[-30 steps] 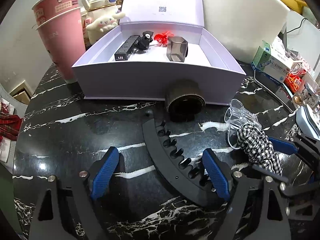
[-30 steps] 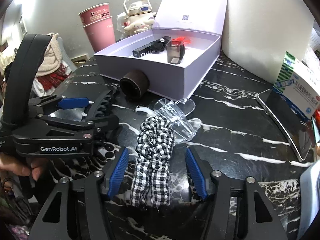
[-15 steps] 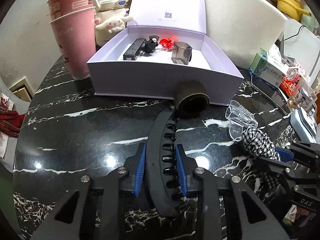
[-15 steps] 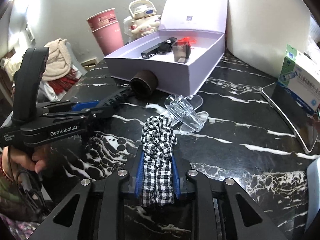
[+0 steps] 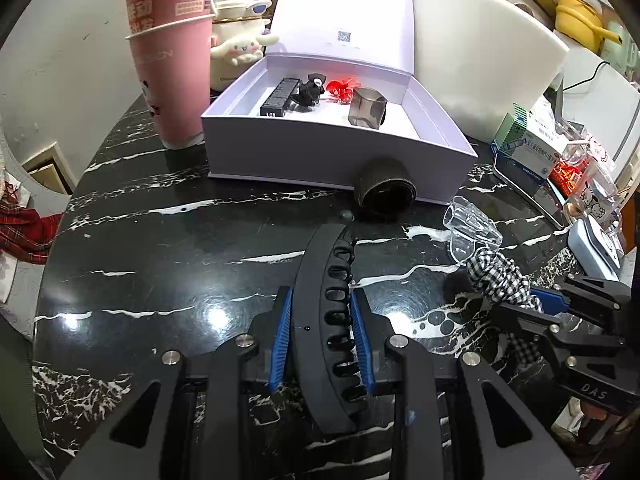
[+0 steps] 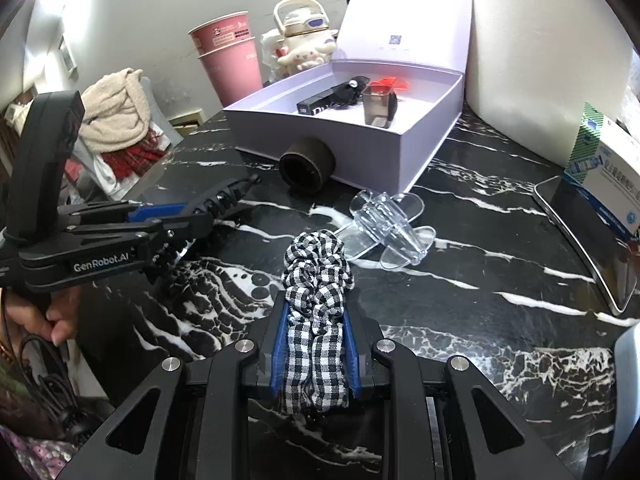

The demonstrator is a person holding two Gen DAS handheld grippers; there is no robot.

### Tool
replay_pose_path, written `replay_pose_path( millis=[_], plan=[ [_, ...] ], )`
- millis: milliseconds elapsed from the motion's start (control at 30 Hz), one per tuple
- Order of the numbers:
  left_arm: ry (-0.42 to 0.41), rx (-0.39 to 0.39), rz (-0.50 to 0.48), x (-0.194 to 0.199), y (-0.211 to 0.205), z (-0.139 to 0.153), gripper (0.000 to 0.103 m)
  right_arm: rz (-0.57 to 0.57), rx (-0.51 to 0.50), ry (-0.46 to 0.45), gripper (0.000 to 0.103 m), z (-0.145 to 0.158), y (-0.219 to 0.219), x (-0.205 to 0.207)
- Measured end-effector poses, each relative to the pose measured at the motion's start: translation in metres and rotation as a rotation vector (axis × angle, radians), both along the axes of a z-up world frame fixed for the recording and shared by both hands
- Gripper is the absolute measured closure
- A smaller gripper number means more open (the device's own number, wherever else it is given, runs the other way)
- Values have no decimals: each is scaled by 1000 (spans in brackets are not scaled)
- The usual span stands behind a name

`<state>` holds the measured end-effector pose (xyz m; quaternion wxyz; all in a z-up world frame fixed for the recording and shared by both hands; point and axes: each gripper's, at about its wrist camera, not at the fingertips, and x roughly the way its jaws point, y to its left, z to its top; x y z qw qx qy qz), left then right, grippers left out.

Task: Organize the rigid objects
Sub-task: 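Lift the comb clip and scrunchie and carry them over the lavender box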

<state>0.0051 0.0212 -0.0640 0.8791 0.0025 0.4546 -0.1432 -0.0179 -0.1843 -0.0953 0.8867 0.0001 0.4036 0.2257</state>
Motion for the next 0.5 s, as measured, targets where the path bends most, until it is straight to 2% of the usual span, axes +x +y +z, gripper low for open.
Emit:
replay_pose_path(
  millis=[133,500],
  plan=[
    [0,-22,-6,-1,4,4,74,2,-5,-3,79,2,4,-2],
    [-46,-15,-26,-15,4,22,74,8,-32,-40,79,12,10,-12]
  ],
)
